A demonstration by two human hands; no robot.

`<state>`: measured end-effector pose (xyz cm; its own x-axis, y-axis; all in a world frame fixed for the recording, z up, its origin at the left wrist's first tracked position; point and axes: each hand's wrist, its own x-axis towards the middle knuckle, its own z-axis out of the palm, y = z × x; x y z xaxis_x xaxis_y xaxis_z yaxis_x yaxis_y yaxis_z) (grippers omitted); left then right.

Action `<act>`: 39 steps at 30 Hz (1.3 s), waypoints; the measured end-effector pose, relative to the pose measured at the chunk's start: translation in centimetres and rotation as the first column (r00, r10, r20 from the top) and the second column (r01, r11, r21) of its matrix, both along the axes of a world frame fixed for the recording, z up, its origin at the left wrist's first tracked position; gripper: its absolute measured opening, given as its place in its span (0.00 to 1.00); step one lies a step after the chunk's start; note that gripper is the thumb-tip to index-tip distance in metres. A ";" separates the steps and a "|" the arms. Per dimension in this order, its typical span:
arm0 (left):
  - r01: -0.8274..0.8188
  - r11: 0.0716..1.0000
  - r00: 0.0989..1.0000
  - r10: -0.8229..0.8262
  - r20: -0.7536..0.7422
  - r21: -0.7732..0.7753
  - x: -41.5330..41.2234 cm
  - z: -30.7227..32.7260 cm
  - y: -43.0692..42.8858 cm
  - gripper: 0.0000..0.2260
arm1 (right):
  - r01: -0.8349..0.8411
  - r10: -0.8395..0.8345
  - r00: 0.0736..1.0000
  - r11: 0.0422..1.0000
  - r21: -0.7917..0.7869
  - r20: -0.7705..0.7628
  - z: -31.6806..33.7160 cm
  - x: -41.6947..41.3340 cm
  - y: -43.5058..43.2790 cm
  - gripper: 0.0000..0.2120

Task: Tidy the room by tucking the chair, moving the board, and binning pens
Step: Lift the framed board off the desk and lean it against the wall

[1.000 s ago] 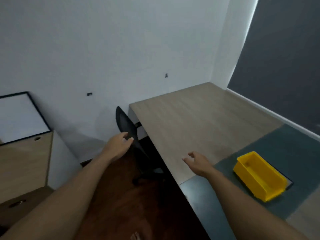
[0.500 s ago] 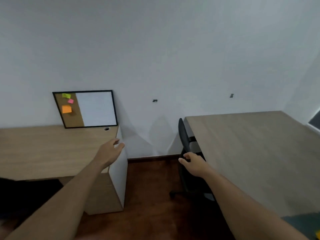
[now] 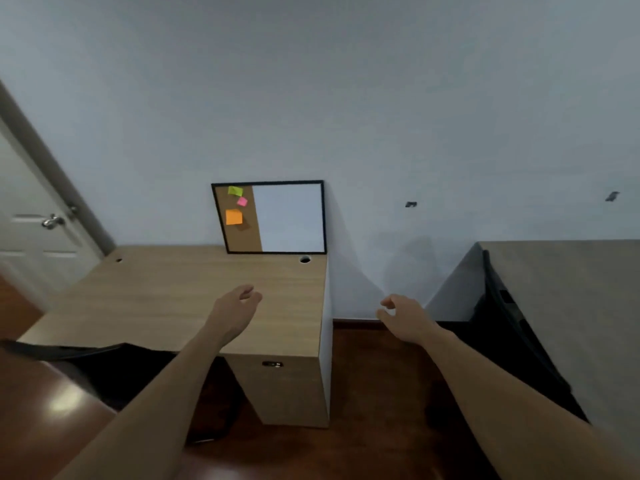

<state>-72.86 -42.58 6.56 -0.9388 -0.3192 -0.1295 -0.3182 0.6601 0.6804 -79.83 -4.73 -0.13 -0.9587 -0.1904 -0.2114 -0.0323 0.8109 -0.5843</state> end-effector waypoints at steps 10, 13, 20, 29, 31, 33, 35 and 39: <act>-0.080 0.997 0.997 0.080 0.007 0.007 -1.0 -1.8 -9.1 0.19 | -0.077 0.078 0.997 0.997 0.030 -0.020 -0.1 -6.1 -9.0 0.23; -0.089 0.996 0.996 0.090 0.023 -0.012 -2.0 -2.1 -11.1 0.19 | -0.094 0.095 0.995 0.995 0.026 -0.018 -1.0 -8.2 -11.2 0.22; -0.169 0.985 0.986 0.169 0.001 -0.024 -9.7 -1.8 -15.4 0.17 | -0.134 0.134 0.991 0.991 0.023 -0.020 -2.3 -17.0 -16.3 0.20; -0.188 0.981 0.982 0.188 -0.012 -0.038 -24.7 -0.1 -19.1 0.10 | -0.121 0.121 0.993 0.993 -0.002 -0.011 -1.1 -34.1 -20.9 0.22; -0.211 0.977 0.977 0.211 -0.020 -0.033 -28.1 -0.1 -19.9 0.14 | -0.116 0.115 0.993 0.993 -0.014 -0.025 -1.1 -37.8 -21.6 0.23; -0.226 0.974 0.974 0.226 -0.029 -0.016 -31.0 -0.2 -20.7 0.16 | -0.082 0.082 0.997 0.996 -0.037 -0.012 -1.3 -41.0 -22.4 0.24; -0.242 0.970 0.970 0.242 -0.011 0.002 -33.5 -0.3 -21.8 0.13 | -0.039 0.040 0.999 0.997 -0.060 0.012 -1.4 -43.6 -23.4 0.26; -0.322 0.945 0.947 0.322 -0.002 0.063 -38.8 -1.5 -25.7 0.13 | 0.033 -0.030 0.999 0.995 -0.091 0.035 -1.2 -48.8 -25.1 0.30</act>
<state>-111.65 -68.32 5.08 -0.7890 -0.5966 -0.1471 -0.4983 0.4812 0.7212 -128.59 -29.84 -1.29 -0.9571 -0.1799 -0.2270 0.0139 0.7544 -0.6563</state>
